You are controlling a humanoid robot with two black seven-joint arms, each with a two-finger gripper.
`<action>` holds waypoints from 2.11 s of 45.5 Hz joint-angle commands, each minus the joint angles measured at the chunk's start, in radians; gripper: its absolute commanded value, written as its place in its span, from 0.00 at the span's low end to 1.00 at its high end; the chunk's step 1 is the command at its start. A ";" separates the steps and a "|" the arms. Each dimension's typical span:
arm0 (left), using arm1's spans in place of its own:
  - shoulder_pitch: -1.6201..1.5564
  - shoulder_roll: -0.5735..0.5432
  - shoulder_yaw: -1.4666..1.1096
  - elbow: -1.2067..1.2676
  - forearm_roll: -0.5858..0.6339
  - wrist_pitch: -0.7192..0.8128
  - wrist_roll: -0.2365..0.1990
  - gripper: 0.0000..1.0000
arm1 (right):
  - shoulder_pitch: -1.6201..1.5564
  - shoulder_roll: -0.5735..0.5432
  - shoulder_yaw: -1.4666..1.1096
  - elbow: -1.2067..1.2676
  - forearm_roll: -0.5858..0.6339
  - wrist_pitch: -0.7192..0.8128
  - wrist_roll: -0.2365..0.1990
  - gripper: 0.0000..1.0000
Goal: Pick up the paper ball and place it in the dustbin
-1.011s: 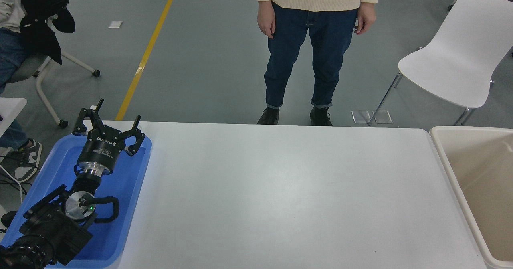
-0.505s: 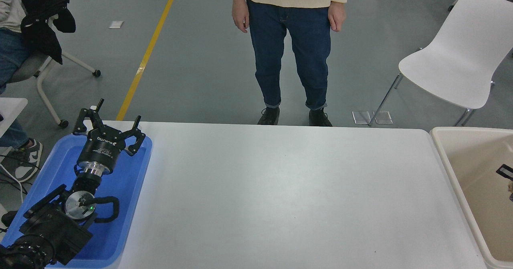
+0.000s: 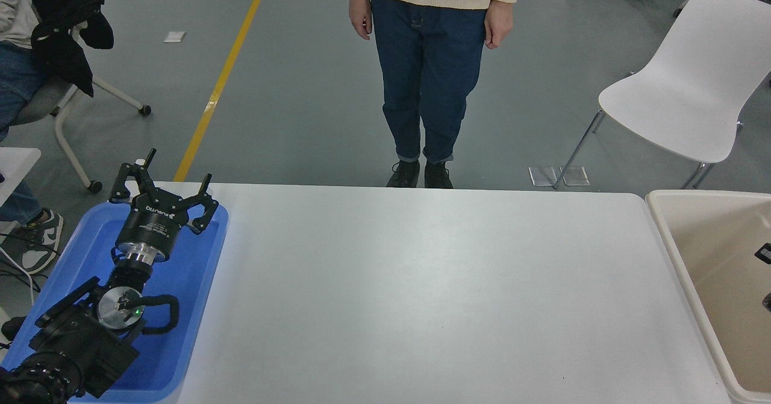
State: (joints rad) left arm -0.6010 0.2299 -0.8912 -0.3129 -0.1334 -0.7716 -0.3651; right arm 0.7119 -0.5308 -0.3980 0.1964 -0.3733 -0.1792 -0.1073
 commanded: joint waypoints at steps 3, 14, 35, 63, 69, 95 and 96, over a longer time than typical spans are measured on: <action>0.000 0.000 0.000 0.000 0.000 0.000 0.000 1.00 | 0.003 0.003 0.022 -0.002 0.002 -0.005 0.000 1.00; 0.000 -0.001 0.000 0.000 0.000 0.000 0.000 1.00 | 0.005 -0.086 0.395 0.144 0.001 0.006 0.000 1.00; 0.001 -0.001 0.000 0.000 0.000 0.000 0.000 1.00 | -0.143 -0.187 1.198 0.630 0.001 0.102 0.008 1.00; 0.000 -0.001 0.000 0.000 0.002 -0.002 0.002 1.00 | -0.261 0.055 1.378 0.722 0.228 0.225 0.500 1.00; 0.001 -0.001 0.000 0.000 0.002 0.000 0.002 1.00 | -0.265 0.147 1.378 0.704 0.226 0.201 0.580 1.00; 0.000 -0.001 0.000 0.000 0.002 -0.002 0.003 1.00 | -0.278 0.195 1.297 0.672 0.220 0.167 0.657 1.00; 0.000 -0.001 0.000 0.000 0.002 -0.002 0.003 1.00 | -0.278 0.190 1.297 0.673 0.220 0.167 0.657 1.00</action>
